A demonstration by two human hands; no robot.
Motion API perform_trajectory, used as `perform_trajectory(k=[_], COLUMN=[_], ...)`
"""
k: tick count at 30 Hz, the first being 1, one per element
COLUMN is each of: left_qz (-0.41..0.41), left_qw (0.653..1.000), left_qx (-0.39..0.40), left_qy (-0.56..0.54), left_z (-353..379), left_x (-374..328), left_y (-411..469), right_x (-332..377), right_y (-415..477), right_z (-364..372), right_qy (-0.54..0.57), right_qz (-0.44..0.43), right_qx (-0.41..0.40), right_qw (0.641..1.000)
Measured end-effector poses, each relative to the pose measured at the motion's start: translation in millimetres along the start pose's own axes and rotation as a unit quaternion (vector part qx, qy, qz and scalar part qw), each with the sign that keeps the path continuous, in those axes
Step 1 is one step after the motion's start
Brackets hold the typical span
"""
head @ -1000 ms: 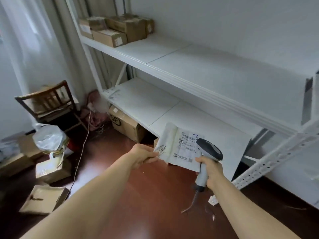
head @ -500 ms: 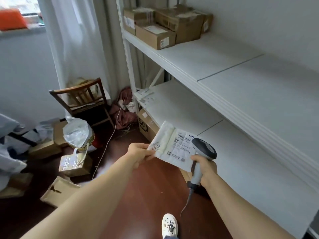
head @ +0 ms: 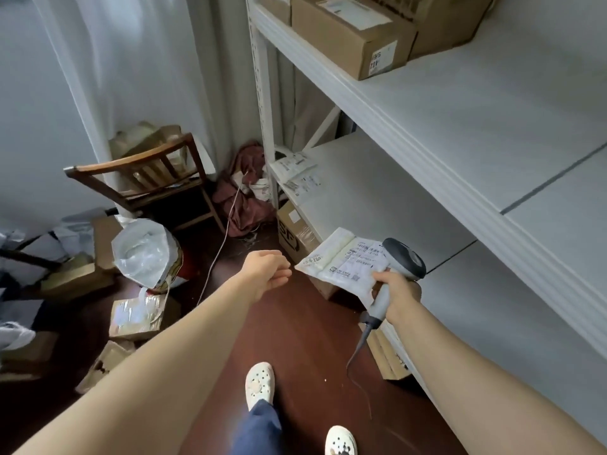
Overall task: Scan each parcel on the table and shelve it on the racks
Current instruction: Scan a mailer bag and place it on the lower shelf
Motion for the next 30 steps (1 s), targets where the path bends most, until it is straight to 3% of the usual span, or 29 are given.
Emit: perform_trajectory(k=[12,21,30], left_qz=[-0.018,-0.053,-0.102], left_qw=[0.999,0.998,0.994], left_qx=[0.023,0.014,0.01], left_qy=[0.037,0.024,0.027], left_z=[-10.4,15.3,24.1], left_x=[-61.6,-30.7,12.4], left_y=[174.4,280.7,316.4], right_x=[14.0,-31.1,-58.7], right_y=[129.8,253.8,300.2], right_z=[115.5,180.3,213.0], right_qy=[0.017,-0.016,-0.012], right_qz=[-0.007,-0.013,0.007], right_qx=[-0.097,-0.1,-0.07], right_qw=[0.995,0.995,0.997])
Point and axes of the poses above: each hand's wrist, its own y-axis towards the middle knuckle, its own z-axis out of the palm, x = y × z, the point moved 9 cm from there along y, towards the middle knuckle, and after that the axes turned 10 degrees about y, right-handed, at the moved point
